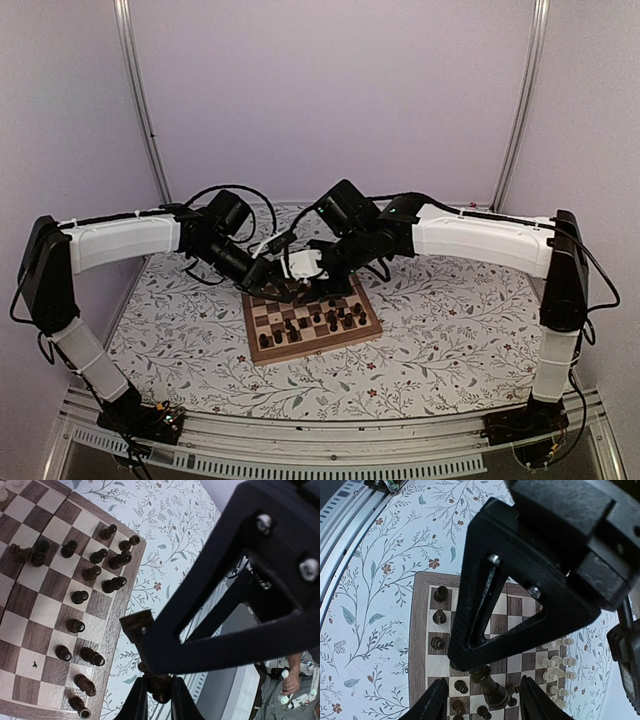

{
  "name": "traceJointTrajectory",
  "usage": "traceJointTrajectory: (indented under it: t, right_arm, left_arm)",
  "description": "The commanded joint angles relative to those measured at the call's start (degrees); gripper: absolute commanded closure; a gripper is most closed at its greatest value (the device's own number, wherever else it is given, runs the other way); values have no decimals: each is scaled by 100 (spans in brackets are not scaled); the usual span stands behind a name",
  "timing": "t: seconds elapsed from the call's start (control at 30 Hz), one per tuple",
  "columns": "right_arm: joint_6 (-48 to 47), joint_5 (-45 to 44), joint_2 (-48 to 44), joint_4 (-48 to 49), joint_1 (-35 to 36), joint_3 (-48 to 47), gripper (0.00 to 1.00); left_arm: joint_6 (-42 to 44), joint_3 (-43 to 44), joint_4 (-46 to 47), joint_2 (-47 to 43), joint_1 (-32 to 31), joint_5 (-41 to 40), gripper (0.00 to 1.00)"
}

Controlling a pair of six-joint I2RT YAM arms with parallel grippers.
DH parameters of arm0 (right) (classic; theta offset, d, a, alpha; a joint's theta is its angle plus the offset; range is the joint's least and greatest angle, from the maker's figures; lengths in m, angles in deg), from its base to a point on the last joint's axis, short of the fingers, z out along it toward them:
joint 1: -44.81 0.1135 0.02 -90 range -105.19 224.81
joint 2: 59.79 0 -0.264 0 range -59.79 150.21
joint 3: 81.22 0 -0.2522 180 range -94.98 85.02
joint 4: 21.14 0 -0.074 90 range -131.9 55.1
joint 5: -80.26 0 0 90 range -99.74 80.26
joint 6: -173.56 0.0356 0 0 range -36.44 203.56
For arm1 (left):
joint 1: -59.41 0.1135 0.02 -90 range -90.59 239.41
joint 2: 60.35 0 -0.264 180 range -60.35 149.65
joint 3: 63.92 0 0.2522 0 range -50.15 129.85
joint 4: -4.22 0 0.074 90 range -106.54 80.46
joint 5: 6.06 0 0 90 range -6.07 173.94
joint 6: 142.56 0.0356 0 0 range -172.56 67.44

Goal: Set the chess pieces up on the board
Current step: Adjust the chess piece.

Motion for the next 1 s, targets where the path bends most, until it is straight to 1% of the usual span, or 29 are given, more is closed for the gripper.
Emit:
traceJointTrajectory:
  t: [0.0,0.2,0.27,0.37,0.4,0.47,0.53,0.6,0.67,0.77,0.83,0.9,0.97]
  right_arm:
    - [-240,-384,184,98,98,79,50]
    - [-223,-683,241,273,137,135,57]
    - [-178,-806,256,341,137,147,65]
    - [-95,-823,262,414,138,168,79]
    - [-46,-794,254,429,135,173,84]
    - [65,-655,226,445,110,197,88]
    - [202,-355,141,450,9,243,90]
    - [453,107,46,447,-153,325,91]
    - [773,777,-83,435,-390,391,91]
    - [1224,1970,-180,388,-744,451,91]
    - [1530,2530,-180,364,-896,478,91]
    - [1710,2969,-138,349,-985,489,91]
    - [1808,3198,-112,354,-1026,490,91]
  left_arm:
    - [95,32,-45,-19,67,453,99]
    - [136,32,-43,-2,67,710,100]
    - [146,32,-43,10,65,745,100]
    - [147,56,-46,29,67,760,98]
    - [147,60,-41,22,67,726,95]
    - [124,36,7,-79,67,478,88]
    - [24,-107,222,-401,58,18,74]
    - [-86,-398,717,-944,58,-412,67]
    - [-204,-826,1467,-1602,12,-831,64]
    - [-228,-1779,3056,-2749,-218,-1653,59]
    - [-108,-2357,4084,-3290,-494,-2145,56]
    - [-18,-2704,4722,-3567,-713,-2458,51]
    - [42,-2732,4865,-3538,-843,-2650,49]
